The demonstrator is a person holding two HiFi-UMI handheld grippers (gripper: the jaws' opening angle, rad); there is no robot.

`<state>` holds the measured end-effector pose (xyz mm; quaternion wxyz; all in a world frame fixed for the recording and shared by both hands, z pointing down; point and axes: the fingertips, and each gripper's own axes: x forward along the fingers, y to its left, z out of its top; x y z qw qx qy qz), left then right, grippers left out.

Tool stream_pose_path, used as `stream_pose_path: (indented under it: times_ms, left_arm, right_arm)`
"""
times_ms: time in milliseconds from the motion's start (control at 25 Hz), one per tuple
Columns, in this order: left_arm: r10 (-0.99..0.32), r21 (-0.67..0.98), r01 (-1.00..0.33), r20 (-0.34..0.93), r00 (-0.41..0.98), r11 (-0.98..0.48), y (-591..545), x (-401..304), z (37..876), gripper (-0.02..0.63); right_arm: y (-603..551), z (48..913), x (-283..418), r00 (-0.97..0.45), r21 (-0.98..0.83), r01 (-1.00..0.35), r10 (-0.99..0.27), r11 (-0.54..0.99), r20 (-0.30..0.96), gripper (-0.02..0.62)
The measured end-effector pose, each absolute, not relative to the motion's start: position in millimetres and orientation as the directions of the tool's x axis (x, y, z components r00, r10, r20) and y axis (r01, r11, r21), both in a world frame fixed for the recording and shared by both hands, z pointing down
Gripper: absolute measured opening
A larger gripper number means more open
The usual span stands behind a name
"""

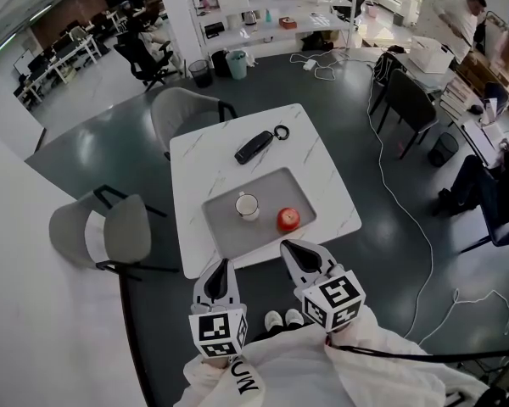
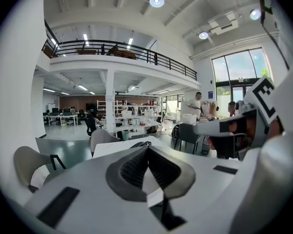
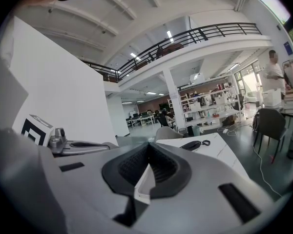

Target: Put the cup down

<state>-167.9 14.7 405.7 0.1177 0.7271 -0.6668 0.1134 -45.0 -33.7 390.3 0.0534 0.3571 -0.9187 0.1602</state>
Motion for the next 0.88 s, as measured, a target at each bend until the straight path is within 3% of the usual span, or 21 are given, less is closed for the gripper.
stream_pose_path:
  times_ms: [880]
  left_arm:
    - [-0.932,0.027,-0.997,0.353,0.082,-0.078,8.1,-175.5,415.1,0.011]
  right_arm:
    - [-37.6,392.3,-48.1,-0.733,-0.244,-0.68,-0.643,0.691,0.222,0.005]
